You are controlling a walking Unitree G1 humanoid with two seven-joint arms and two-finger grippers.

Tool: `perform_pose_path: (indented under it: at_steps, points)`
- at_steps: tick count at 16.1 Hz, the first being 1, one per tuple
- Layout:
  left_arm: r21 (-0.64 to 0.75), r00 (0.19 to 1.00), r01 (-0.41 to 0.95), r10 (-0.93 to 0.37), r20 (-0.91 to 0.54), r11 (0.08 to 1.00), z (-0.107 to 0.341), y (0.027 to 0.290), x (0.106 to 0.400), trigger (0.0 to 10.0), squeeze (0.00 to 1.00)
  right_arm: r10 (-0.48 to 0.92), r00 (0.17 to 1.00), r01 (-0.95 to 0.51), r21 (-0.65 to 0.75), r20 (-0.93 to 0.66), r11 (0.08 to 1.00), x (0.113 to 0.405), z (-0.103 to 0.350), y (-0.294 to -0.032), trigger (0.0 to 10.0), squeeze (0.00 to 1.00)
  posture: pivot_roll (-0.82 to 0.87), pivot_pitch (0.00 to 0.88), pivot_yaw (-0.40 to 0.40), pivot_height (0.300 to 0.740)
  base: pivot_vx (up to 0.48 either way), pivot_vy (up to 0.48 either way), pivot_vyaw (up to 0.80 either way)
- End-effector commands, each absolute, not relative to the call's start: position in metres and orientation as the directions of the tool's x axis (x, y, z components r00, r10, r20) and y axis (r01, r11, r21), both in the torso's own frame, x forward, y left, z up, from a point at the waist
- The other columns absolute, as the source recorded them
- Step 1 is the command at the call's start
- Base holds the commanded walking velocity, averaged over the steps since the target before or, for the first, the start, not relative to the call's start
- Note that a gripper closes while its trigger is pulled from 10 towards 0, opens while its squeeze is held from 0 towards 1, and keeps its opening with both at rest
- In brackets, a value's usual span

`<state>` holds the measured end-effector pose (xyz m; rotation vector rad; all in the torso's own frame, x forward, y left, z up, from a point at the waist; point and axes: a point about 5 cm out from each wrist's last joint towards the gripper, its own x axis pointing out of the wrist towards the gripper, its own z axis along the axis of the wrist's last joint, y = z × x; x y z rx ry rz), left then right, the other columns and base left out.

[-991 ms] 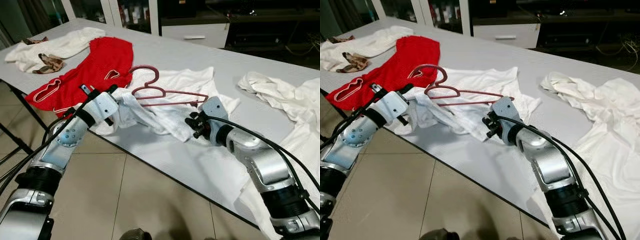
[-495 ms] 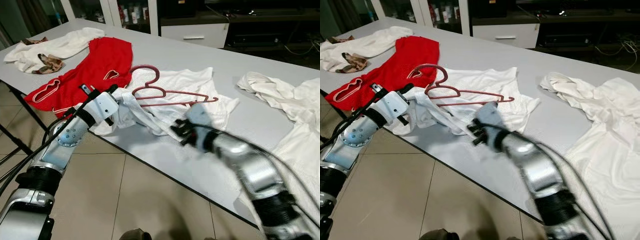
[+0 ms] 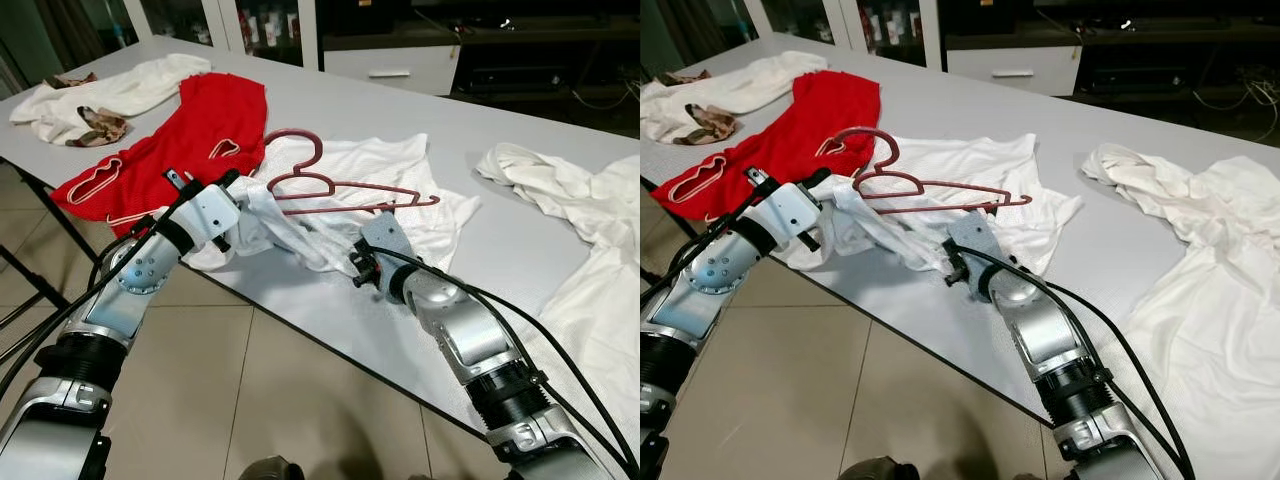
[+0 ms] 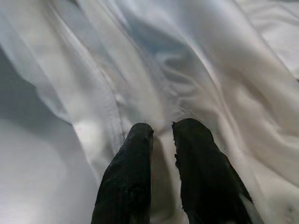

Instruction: Hang hanger

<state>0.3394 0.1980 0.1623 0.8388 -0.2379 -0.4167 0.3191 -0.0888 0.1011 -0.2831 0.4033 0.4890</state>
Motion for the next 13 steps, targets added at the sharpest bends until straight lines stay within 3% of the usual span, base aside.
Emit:
perform_pose_path:
  at_steps: [1,2,9,12,13]
  points:
    - [0.768,0.893,0.256,-0.448,0.045,0.588,0.165,0.199,0.34,0.0,0.0,0.403,0.825,-0.497,-0.168,-0.396,0.851,0.326,0.112,-0.086,10.0,0.22,-0.04,0.0,0.116,0.736,0.0,0.0,0.0]
    - [0.768,0.892,0.258,-0.451,0.044,0.587,0.165,0.199,0.339,0.0,0.0,0.421,0.82,-0.507,-0.151,-0.388,0.849,0.325,0.113,-0.084,10.0,1.0,-0.05,0.0,0.117,0.736,0.0,0.0,0.0]
    - [0.766,0.885,0.267,-0.463,0.044,0.584,0.166,0.195,0.34,0.0,0.0,0.386,0.802,-0.54,-0.278,-0.456,0.794,0.319,0.097,-0.09,10.0,0.97,-0.05,0.0,0.118,0.736,0.0,0.0,0.0]
    - [0.765,0.884,0.27,-0.465,0.044,0.585,0.166,0.195,0.34,0.0,0.0,0.343,0.808,-0.529,-0.335,-0.478,0.78,0.317,0.089,-0.094,10.0,0.87,-0.05,0.0,0.116,0.736,0.0,0.0,0.0]
    - [0.765,0.884,0.27,-0.466,0.044,0.585,0.166,0.194,0.34,0.0,0.0,0.342,0.807,-0.528,-0.33,-0.48,0.782,0.317,0.089,-0.095,6.1,0.64,-0.05,0.0,0.115,0.736,0.0,0.0,0.0]
